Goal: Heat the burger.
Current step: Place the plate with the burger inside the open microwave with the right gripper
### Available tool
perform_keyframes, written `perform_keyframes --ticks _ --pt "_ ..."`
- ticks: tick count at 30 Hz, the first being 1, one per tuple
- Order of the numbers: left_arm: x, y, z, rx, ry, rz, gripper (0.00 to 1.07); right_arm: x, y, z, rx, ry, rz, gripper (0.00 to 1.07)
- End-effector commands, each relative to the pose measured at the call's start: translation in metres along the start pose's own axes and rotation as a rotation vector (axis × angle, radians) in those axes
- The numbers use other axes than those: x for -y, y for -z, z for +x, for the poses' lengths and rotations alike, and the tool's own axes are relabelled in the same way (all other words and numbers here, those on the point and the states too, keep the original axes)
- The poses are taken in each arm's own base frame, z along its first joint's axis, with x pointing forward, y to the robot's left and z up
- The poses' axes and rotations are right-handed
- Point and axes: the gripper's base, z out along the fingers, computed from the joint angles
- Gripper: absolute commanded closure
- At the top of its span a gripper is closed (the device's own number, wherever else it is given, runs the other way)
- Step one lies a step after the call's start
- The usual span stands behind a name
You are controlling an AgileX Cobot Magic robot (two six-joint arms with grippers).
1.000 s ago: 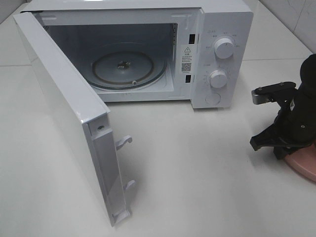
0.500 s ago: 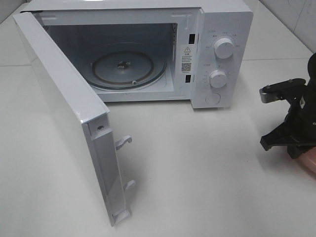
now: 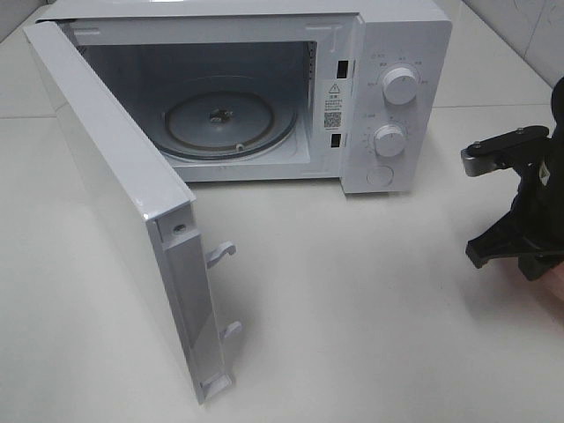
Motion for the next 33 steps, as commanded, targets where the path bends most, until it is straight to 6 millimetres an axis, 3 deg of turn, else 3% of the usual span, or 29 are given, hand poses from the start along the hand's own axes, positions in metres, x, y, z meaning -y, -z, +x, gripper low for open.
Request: perform_keyframes --ticks 1,21,27,33 --pt "0.0 0.001 0.0 0.007 0.002 0.001 0.14 0.0 0.005 0.001 -0.005 0.033 0.05 1.07" --pt "0.0 0.001 0.0 0.007 0.002 0.001 0.14 -0.032 0.018 0.008 -0.075 0.186 0.17 1.07" --pt "0.0 0.001 0.0 0.007 0.002 0.001 0.14 -0.032 0.021 0.008 -0.073 0.18 0.201 1.07" --pt "0.0 0.001 0.0 0.007 0.002 0.001 0.14 -0.026 0.038 0.008 -0.01 0.17 0.213 1.07"
